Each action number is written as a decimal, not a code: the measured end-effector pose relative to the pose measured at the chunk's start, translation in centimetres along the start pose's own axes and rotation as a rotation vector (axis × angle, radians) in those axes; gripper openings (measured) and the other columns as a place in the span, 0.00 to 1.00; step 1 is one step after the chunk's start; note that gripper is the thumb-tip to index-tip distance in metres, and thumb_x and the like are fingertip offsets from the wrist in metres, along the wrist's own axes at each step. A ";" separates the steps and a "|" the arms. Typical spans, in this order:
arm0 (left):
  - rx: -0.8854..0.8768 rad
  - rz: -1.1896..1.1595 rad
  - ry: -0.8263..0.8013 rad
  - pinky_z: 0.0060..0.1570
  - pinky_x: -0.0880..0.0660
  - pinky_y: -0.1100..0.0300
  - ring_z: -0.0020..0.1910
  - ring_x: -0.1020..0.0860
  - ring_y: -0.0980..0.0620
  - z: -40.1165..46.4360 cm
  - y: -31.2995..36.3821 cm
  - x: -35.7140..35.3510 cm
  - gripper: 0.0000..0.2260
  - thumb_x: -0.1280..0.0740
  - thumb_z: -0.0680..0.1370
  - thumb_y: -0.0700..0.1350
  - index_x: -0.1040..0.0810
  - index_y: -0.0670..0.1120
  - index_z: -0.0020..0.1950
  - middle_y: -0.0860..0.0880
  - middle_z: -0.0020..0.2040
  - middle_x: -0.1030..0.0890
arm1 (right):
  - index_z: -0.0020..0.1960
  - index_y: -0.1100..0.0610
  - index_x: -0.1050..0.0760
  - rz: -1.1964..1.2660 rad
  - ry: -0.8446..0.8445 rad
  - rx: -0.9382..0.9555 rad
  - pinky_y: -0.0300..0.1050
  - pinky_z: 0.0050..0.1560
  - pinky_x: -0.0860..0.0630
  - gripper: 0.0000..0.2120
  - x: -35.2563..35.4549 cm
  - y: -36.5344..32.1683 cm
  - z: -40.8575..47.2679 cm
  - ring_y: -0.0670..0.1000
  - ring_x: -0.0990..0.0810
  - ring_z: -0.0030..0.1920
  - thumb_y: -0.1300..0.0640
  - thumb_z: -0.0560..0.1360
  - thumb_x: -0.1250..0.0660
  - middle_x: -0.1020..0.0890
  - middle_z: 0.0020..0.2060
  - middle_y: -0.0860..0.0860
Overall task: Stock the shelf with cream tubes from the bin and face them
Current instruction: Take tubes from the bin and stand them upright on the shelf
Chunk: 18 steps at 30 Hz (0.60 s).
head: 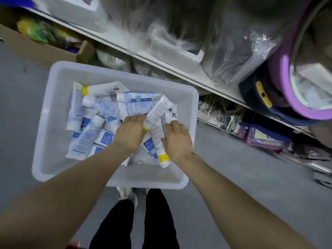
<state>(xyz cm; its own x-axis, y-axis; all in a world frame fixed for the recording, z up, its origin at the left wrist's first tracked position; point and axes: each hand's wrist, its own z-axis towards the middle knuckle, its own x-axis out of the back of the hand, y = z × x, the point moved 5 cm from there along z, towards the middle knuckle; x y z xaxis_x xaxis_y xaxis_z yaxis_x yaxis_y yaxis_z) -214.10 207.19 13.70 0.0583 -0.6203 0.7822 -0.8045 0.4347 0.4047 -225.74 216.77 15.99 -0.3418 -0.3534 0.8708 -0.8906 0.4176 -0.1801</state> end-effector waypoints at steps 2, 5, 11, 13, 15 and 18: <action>0.021 0.016 0.013 0.55 0.29 0.49 0.63 0.31 0.43 0.7 -0.1 -0.6 0.20 0.32 0.76 0.47 0.29 0.44 0.66 0.45 0.61 0.23 | 0.54 0.61 0.23 -0.053 0.016 -0.015 0.52 0.47 0.28 0.17 -1.1 -0.1 0.5 0.62 0.25 0.50 0.53 0.69 0.28 0.23 0.51 0.59; 0.023 0.067 -0.002 0.50 0.29 0.50 0.64 0.33 0.44 1.7 -0.2 -0.9 0.19 0.33 0.76 0.51 0.29 0.44 0.64 0.45 0.57 0.22 | 0.47 0.61 0.21 -0.090 0.063 -0.036 0.50 0.44 0.28 0.19 -1.6 0.1 1.0 0.61 0.25 0.49 0.49 0.64 0.24 0.23 0.50 0.58; -0.036 -0.007 -0.044 0.53 0.31 0.50 0.57 0.28 0.41 1.5 -0.3 -0.5 0.19 0.33 0.77 0.47 0.30 0.39 0.63 0.39 0.58 0.25 | 0.60 0.60 0.26 -0.104 0.002 -0.072 0.50 0.56 0.35 0.26 -1.6 -0.3 1.4 0.58 0.33 0.60 0.42 0.72 0.33 0.31 0.61 0.55; -0.039 -0.009 -0.044 0.54 0.33 0.50 0.56 0.28 0.40 0.5 -0.6 0.0 0.20 0.33 0.77 0.46 0.31 0.38 0.64 0.38 0.59 0.26 | 0.61 0.60 0.27 -0.090 -0.015 -0.107 0.49 0.56 0.35 0.26 -1.4 -0.7 1.5 0.58 0.34 0.60 0.43 0.71 0.32 0.32 0.61 0.55; -0.027 -0.011 -0.059 0.55 0.34 0.51 0.56 0.28 0.39 -0.7 -1.2 0.6 0.20 0.33 0.77 0.44 0.32 0.37 0.65 0.37 0.59 0.26 | 0.62 0.60 0.29 -0.072 -0.049 -0.137 0.48 0.57 0.34 0.26 -1.5 -1.3 1.5 0.57 0.33 0.59 0.47 0.70 0.30 0.31 0.60 0.55; 0.072 -0.047 -0.093 0.49 0.36 0.52 0.55 0.28 0.38 -3.2 -3.0 1.7 0.17 0.35 0.78 0.44 0.33 0.36 0.62 0.36 0.57 0.25 | 0.62 0.59 0.33 -0.072 -0.094 -0.139 0.47 0.56 0.32 0.20 -1.7 -2.3 1.0 0.57 0.29 0.59 0.57 0.72 0.32 0.26 0.59 0.56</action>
<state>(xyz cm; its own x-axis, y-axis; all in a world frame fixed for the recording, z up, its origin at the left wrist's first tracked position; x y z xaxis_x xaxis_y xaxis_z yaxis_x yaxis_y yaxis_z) -209.68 206.88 15.32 0.0440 -0.6982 0.7146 -0.8426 0.3584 0.4021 -223.46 215.56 14.46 -0.3105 -0.4608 0.8314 -0.8663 0.4972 -0.0480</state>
